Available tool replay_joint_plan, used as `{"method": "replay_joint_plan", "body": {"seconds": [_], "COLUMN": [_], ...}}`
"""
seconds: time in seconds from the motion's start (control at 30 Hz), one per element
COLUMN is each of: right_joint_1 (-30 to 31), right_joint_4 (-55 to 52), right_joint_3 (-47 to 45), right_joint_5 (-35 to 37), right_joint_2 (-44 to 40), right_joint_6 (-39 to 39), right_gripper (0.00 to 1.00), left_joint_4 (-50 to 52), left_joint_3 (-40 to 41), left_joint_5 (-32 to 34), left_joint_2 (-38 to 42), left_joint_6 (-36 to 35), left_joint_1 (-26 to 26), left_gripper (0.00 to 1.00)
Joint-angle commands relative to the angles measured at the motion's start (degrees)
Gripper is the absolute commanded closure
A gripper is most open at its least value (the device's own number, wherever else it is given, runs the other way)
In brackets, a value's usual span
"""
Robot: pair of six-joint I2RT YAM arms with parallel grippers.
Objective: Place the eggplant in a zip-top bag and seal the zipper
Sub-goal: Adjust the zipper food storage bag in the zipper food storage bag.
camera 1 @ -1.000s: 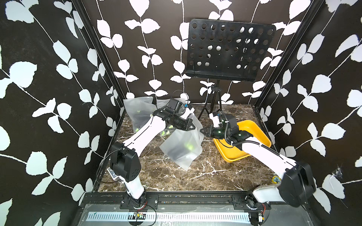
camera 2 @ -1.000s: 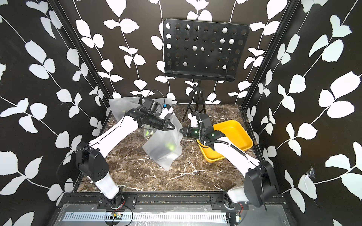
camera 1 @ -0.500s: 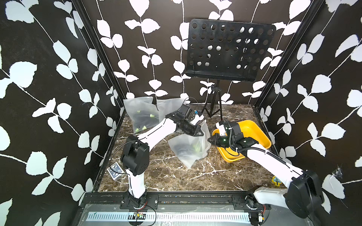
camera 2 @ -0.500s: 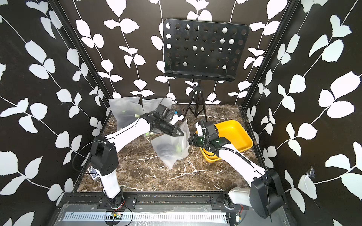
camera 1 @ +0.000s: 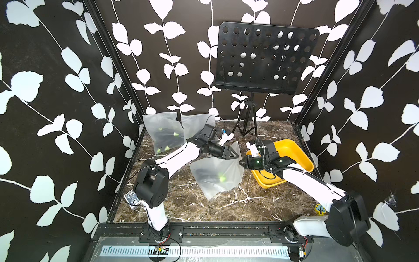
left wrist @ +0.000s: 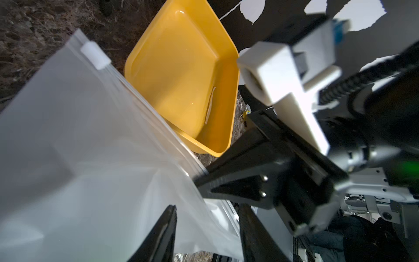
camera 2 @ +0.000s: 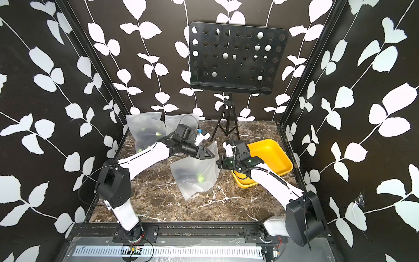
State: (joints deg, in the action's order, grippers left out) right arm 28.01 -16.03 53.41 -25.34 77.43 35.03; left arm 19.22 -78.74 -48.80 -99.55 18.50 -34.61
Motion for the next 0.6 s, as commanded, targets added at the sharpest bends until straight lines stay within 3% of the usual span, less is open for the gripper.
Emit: {"method": "replay_joint_plan", "body": {"seconds": [0.0, 0.17, 0.3, 0.43, 0.57], "right_joint_1": [-0.12, -0.03, -0.15, -0.01, 0.1], "right_joint_4": [0.26, 0.03, -0.73, -1.27, -3.78], "right_joint_3": [1.62, 2.51, 3.02, 4.32, 4.89], "right_joint_5": [-0.07, -5.16, -8.18, -12.84, -13.4], "right_joint_2": [0.89, 0.6, -0.14, 1.24, 1.05], "right_joint_6": [-2.07, -7.64, -14.32, -19.53, -24.56], "right_gripper": [1.0, 1.0, 1.0, 1.0, 1.0], "left_joint_4": [-4.64, -5.8, 0.56, -1.01, -8.01], "left_joint_3": [3.02, 3.9, -2.45, -5.14, -3.49], "left_joint_5": [-1.38, 2.77, 10.09, 6.83, -3.53], "left_joint_2": [5.92, 7.78, 2.47, -2.39, -6.06], "left_joint_6": [-2.35, -8.23, -24.44, -31.99, -33.36], "left_joint_1": [1.14, 5.23, 7.17, 7.82, 11.63], "left_gripper": [0.45, 0.38, 0.35, 0.35, 0.34]}}
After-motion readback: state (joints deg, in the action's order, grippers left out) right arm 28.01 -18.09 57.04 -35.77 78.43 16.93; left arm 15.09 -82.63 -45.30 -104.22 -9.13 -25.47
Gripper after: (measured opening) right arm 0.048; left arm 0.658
